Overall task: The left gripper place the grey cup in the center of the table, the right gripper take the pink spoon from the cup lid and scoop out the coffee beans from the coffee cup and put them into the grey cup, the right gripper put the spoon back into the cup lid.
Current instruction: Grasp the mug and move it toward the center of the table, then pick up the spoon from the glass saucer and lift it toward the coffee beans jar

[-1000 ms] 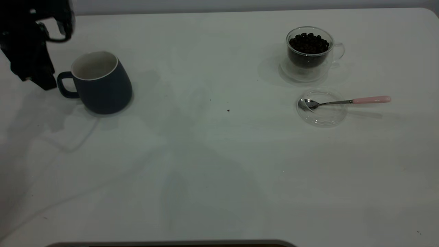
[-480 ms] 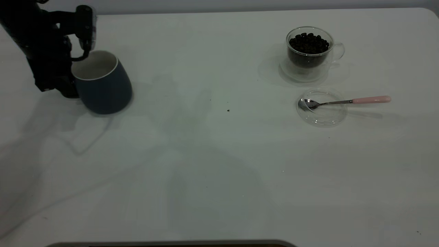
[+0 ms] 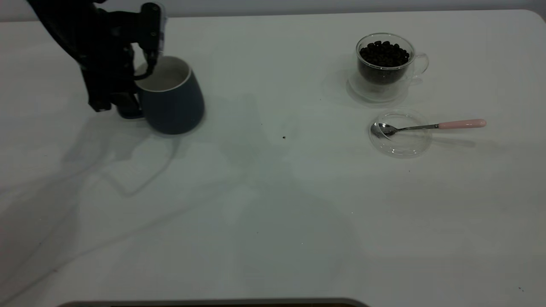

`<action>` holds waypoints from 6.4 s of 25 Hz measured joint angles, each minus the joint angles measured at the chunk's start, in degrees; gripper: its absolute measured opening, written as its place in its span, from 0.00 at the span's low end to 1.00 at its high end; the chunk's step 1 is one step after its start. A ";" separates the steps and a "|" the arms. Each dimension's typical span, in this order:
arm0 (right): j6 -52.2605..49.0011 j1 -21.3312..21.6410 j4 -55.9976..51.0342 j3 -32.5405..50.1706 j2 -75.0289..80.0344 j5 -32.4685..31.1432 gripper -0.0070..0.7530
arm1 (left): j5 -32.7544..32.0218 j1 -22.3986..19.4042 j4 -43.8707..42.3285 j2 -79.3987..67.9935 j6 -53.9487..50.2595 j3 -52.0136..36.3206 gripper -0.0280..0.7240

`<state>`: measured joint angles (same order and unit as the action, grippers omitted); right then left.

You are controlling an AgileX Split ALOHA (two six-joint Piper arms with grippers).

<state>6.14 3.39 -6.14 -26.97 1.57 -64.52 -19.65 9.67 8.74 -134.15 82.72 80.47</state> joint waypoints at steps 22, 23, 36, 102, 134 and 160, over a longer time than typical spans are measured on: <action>0.00 0.00 0.00 0.00 0.00 0.00 0.77 | 4.99 9.95 3.17 -1.21 -0.06 0.77 0.53; 0.00 0.00 0.00 0.00 0.00 0.00 0.77 | 4.99 10.26 3.30 -1.69 -0.06 1.01 0.53; 0.00 0.00 0.00 0.00 0.00 0.00 0.77 | -1.29 9.78 3.56 -0.40 -2.47 1.78 0.53; 0.00 0.00 0.00 0.00 0.00 -0.05 0.77 | -44.81 0.67 -13.98 128.83 -89.56 -52.57 0.53; 0.01 0.00 0.00 0.00 0.00 -0.05 0.77 | -45.70 -4.79 -13.98 135.18 -89.61 -52.57 0.53; 37.95 0.00 -29.48 -6.74 65.43 40.93 0.67 | -45.70 -4.79 -13.98 135.18 -89.61 -52.57 0.53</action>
<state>44.09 3.39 -35.63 -33.71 67.00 -23.60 -65.35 4.88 -5.24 1.04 -6.89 27.90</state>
